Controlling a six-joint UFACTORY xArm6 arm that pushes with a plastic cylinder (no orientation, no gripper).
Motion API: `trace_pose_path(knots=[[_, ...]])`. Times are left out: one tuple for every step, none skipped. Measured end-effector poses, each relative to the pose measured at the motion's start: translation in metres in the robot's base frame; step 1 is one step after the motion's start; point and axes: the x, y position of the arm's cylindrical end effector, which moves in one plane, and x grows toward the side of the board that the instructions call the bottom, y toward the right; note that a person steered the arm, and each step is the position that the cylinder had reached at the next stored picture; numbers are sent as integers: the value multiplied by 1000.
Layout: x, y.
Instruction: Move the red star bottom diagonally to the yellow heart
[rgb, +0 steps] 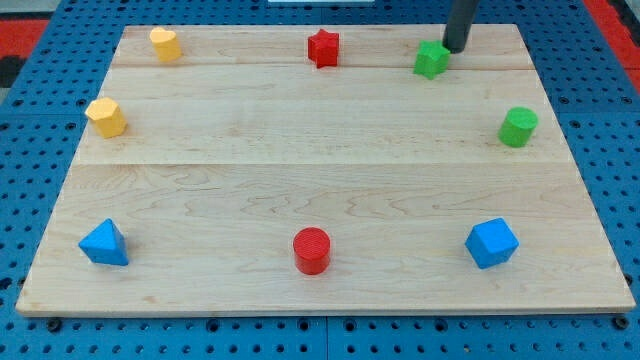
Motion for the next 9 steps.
trace_pose_path(knots=[[-34, -83], [-19, -138], [16, -217], [20, -228], [34, -190], [74, -180], [143, -195], [140, -207], [102, -191]])
